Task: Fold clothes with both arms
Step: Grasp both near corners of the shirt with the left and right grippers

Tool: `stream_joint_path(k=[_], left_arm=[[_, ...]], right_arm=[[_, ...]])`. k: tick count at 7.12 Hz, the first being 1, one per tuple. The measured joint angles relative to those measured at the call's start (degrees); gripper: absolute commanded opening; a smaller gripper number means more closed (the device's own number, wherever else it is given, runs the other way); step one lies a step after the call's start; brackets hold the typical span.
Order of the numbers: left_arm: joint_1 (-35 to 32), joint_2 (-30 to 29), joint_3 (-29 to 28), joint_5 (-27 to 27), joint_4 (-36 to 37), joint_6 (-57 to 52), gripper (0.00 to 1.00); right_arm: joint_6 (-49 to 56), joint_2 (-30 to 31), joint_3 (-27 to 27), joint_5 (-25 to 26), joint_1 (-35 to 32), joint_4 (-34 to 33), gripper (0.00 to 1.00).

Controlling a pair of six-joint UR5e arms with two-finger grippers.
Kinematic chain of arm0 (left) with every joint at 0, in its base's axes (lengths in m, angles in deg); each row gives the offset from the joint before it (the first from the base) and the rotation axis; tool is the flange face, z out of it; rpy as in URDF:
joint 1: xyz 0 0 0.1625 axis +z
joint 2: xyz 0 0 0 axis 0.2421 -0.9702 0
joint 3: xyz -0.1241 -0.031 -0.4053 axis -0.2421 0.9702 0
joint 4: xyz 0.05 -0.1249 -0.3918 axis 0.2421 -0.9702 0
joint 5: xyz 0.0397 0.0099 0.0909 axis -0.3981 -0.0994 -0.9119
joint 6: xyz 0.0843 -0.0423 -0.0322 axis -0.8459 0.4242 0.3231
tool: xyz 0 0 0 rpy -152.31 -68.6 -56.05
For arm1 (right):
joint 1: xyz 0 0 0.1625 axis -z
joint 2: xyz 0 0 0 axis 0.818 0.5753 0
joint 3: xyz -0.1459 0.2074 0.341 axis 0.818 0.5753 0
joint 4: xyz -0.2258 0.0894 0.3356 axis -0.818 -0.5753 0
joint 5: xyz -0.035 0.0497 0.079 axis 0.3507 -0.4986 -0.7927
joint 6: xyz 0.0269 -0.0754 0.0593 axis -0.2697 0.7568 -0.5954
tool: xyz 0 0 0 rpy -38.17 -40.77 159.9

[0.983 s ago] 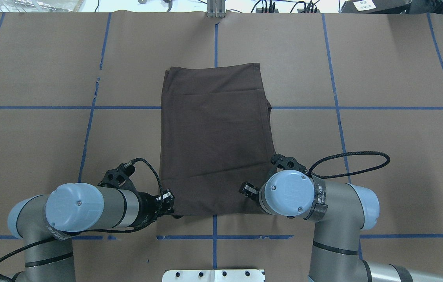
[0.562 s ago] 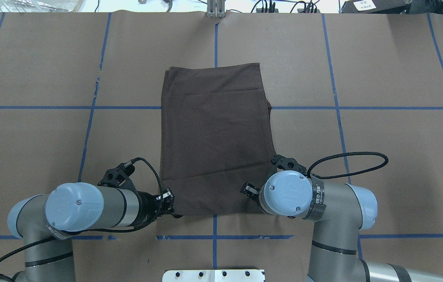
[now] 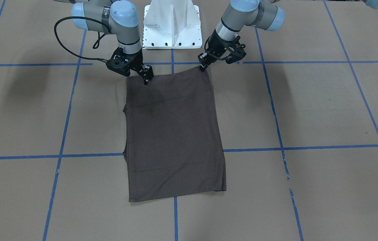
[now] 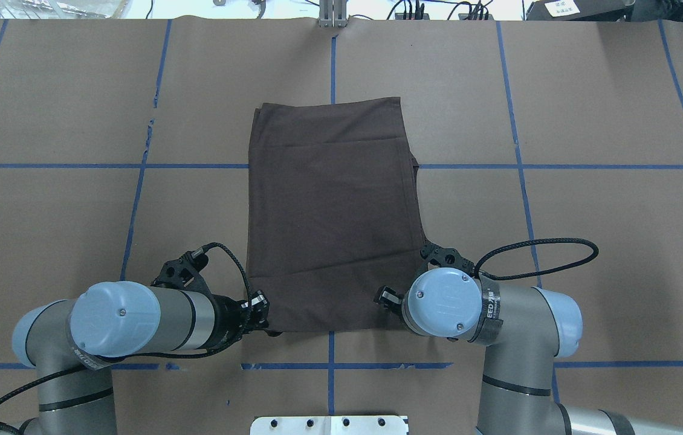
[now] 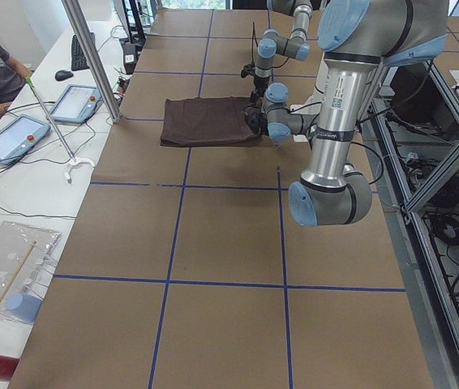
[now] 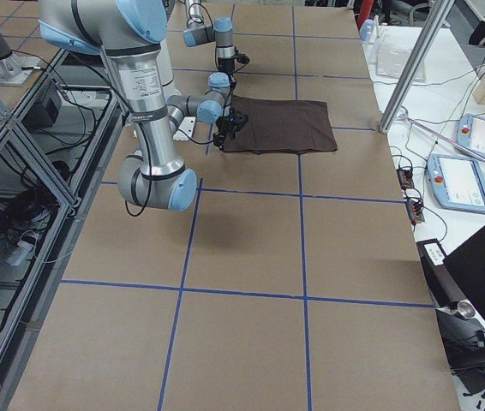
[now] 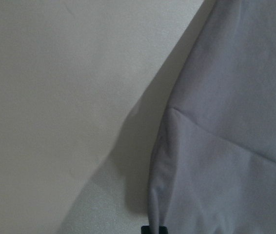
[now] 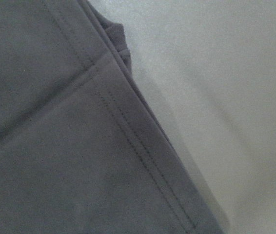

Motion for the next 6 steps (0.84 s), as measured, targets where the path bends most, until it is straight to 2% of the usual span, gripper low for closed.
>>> stream_joint_path(k=[1, 3, 4, 5, 6], left_arm=[[0.0, 0.0, 0.0, 0.0, 0.0, 0.0, 0.00], [0.0, 0.0, 0.0, 0.0, 0.0, 0.0, 0.00], [0.0, 0.1, 0.0, 0.0, 0.1, 0.0, 0.00], [0.0, 0.1, 0.1, 0.0, 0.1, 0.0, 0.00], [-0.1, 0.0, 0.1, 0.0, 0.1, 0.0, 0.00]], right_arm=[[0.0, 0.0, 0.1, 0.0, 0.1, 0.1, 0.70], [-0.1, 0.1, 0.3, 0.1, 0.2, 0.3, 0.26], [0.0, 0.2, 0.4, 0.0, 0.2, 0.3, 0.13], [0.0, 0.2, 0.4, 0.0, 0.2, 0.4, 0.05], [0.0, 0.2, 0.4, 0.0, 0.2, 0.4, 0.02]])
